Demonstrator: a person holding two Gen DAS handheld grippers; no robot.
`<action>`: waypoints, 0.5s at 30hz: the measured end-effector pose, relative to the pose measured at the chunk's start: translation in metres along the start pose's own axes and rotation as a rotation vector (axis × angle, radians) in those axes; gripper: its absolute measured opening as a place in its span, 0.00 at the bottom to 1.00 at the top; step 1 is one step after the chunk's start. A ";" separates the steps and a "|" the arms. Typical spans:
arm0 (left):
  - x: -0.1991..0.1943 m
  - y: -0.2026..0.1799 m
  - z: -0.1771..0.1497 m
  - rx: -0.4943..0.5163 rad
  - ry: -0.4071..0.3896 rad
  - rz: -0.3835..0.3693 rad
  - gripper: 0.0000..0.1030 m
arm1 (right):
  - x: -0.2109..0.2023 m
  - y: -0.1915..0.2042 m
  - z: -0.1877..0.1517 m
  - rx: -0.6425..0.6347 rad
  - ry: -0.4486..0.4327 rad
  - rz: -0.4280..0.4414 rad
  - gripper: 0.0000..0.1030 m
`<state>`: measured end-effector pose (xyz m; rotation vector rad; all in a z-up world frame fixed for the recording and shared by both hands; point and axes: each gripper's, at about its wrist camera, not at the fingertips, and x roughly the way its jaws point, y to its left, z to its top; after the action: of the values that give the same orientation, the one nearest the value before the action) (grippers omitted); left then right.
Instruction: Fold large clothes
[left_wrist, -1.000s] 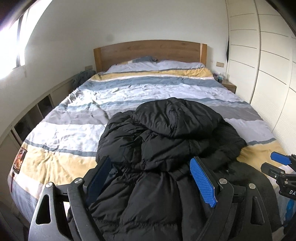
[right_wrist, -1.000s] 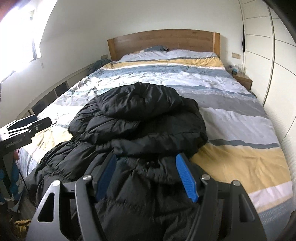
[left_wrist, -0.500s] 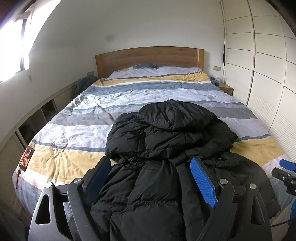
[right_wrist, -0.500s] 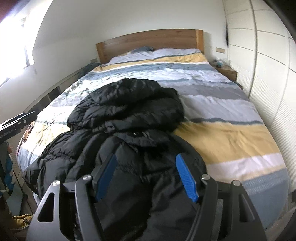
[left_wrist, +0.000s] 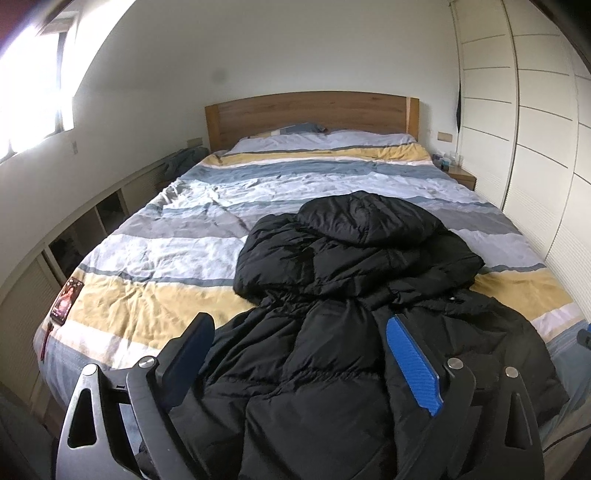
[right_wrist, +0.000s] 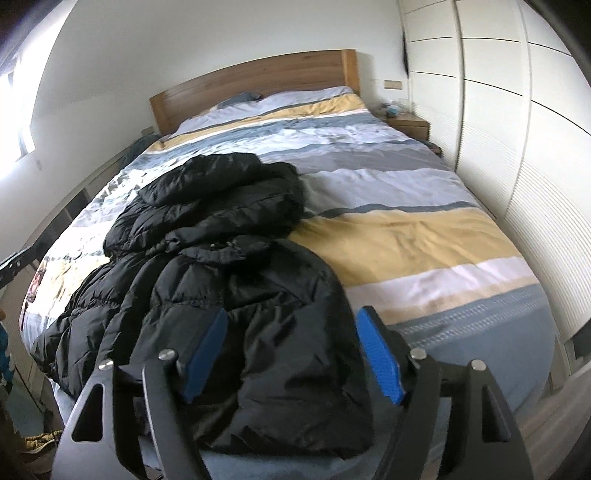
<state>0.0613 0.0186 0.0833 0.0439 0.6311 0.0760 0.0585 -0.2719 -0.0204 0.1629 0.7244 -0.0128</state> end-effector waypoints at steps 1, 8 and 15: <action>0.000 0.002 -0.002 -0.002 0.004 0.005 0.91 | -0.002 -0.003 -0.001 0.006 -0.001 -0.005 0.71; 0.001 0.018 -0.016 -0.019 0.035 0.028 0.92 | -0.008 -0.019 -0.008 0.052 0.004 -0.025 0.76; 0.007 0.027 -0.027 -0.027 0.059 0.050 0.93 | -0.005 -0.030 -0.016 0.075 0.024 -0.032 0.76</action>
<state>0.0495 0.0463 0.0596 0.0316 0.6879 0.1340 0.0419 -0.2993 -0.0330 0.2235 0.7507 -0.0683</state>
